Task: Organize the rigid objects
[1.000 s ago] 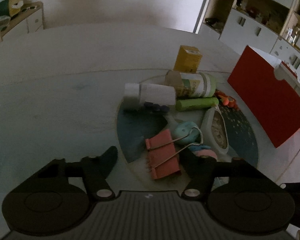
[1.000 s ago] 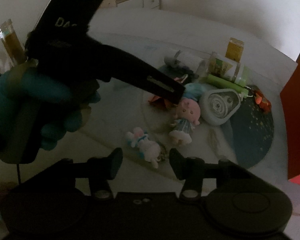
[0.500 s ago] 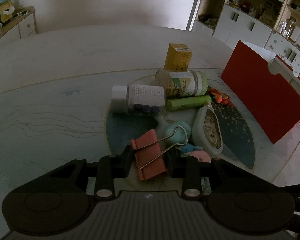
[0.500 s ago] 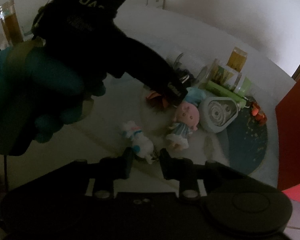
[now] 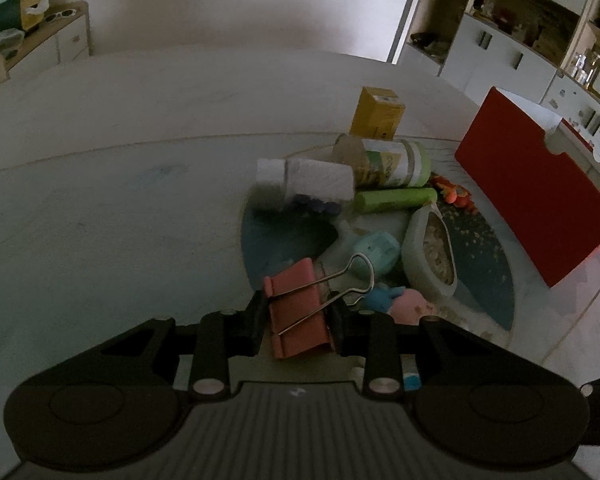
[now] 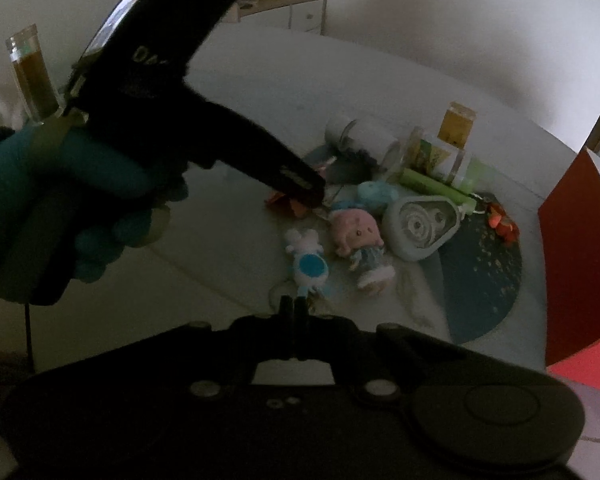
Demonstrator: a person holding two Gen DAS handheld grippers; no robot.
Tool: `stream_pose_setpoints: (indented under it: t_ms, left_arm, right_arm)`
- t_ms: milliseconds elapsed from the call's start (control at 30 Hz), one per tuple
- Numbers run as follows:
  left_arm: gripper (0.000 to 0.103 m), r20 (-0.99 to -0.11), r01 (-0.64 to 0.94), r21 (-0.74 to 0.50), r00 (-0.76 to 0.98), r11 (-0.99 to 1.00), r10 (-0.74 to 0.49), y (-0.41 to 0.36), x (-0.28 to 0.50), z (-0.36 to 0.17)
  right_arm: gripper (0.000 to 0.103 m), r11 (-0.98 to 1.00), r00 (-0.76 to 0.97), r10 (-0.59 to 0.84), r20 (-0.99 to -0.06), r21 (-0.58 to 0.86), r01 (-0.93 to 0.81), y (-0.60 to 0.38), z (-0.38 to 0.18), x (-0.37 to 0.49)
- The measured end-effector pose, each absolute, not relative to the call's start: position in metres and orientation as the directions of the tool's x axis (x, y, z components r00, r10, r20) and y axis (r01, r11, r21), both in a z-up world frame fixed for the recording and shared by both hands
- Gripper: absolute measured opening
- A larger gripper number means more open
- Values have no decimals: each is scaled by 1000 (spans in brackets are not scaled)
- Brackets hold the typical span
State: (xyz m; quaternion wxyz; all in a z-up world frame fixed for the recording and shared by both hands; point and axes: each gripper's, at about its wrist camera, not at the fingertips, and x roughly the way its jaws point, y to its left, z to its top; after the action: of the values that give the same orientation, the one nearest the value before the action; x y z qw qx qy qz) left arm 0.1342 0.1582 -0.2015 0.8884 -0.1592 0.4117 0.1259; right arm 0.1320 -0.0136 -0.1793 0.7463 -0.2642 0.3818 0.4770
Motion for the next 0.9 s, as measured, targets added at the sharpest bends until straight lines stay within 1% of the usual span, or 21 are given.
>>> stream_pose_setpoints:
  t_ms: [33,67,167,200,300,767,900]
  left_arm:
    - [32,-772,-357,-175,628,918,97,158,133,-201]
    - [32,-773,-359,-172,627,917,100,159,132,-201]
    - [32,-774,-371,-181,625,911,101,161,128,-200]
    - [32,-772,-373,-182,627,910,102,161,126,-199]
    - [32,-771,-376,-173,627,910,113,161,122,-197]
    - [31,-775,-406,-185,620,895,121,169,100,-191]
    - [31,-772,-402,-190,625,896,117,168,98,-188]
  right_arm:
    - [0,407,257,507,-823,-34,-913,-14,-180,132]
    - [5,411,264,503,-823,-42,-911,-14,-180,131]
    - [25,429,272,504,-820,-36,-903,-13,-182,134]
    - [28,433,271,503,-820,-32,-901,-13,-182,136]
    - [33,437,262,504,-823,-19,-899,-11,-184,139]
    - [34,491,228,496,-838,54,-869,13,-201,167]
    - [34,482,227,494,-839,47,-875,18,-201,168]
